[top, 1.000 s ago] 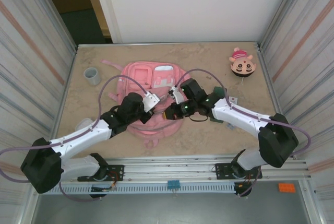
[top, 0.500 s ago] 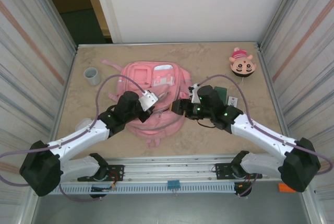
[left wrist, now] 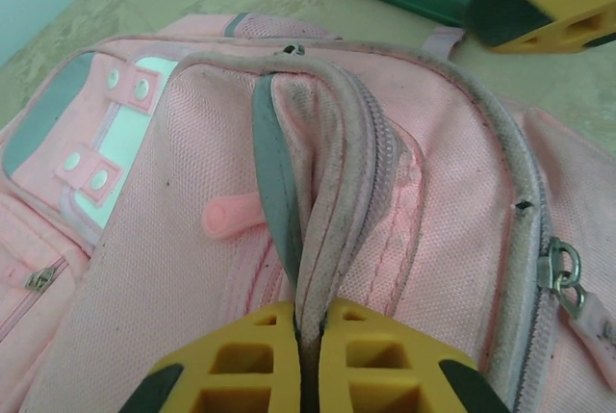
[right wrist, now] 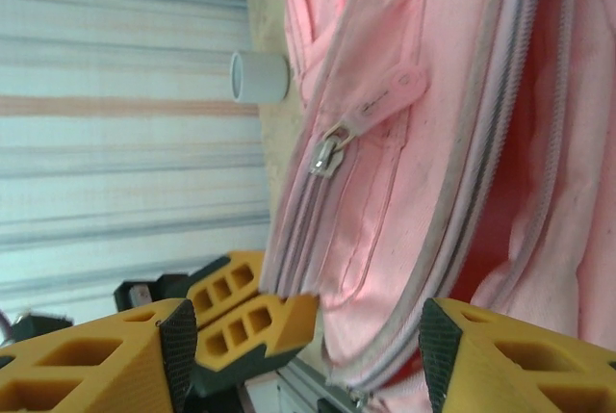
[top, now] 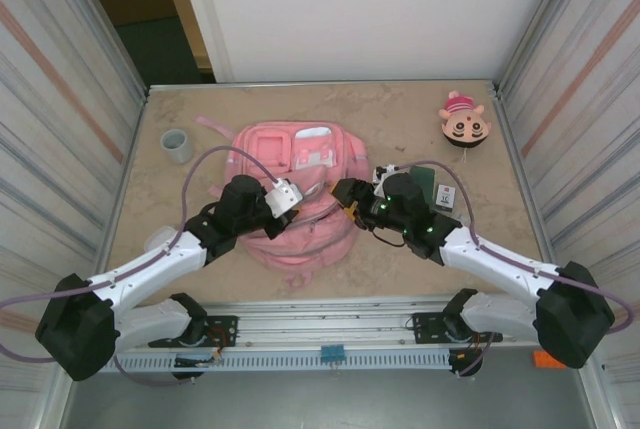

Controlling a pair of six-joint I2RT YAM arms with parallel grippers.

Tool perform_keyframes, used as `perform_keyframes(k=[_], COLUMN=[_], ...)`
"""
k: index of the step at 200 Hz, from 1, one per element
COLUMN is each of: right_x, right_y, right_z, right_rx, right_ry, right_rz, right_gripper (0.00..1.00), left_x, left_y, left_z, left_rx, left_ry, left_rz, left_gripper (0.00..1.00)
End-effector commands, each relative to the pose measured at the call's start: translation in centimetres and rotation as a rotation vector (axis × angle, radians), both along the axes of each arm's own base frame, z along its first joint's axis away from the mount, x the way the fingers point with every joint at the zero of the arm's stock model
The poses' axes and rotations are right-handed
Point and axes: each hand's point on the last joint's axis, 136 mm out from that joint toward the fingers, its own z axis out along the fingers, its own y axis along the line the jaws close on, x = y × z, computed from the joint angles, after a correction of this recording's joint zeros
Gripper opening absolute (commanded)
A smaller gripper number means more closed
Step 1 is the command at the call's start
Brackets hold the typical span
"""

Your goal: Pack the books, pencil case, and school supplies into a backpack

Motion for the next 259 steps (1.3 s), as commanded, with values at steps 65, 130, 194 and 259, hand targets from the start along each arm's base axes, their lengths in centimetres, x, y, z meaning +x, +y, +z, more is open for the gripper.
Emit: perform_keyframes(k=[65, 130, 194, 259], right_x=[1.2, 2.3, 2.1, 1.8], right_y=[1.2, 2.1, 2.5, 2.2], right_z=[-1.3, -0.9, 0.4, 1.9], right_rx=[0.051, 0.101, 0.082, -0.006], right_ry=[0.09, 0.056, -0.004, -0.069], right_rz=[-0.077, -0.084, -0.084, -0.078], right_gripper=[0.7, 0.29, 0.0, 0.0], left_x=[0.5, -0.6, -0.6, -6.5], left_y=[-0.9, -1.8, 1.1, 0.9], left_z=[4.5, 5.0, 6.5, 3.4], left_rx=[-0.111, -0.161, -0.261, -0.325], left_ry=[-0.133, -0.092, 0.232, 0.558], left_rz=[-0.024, -0.083, 0.278, 0.525], left_gripper=[0.0, 0.0, 0.38, 0.44])
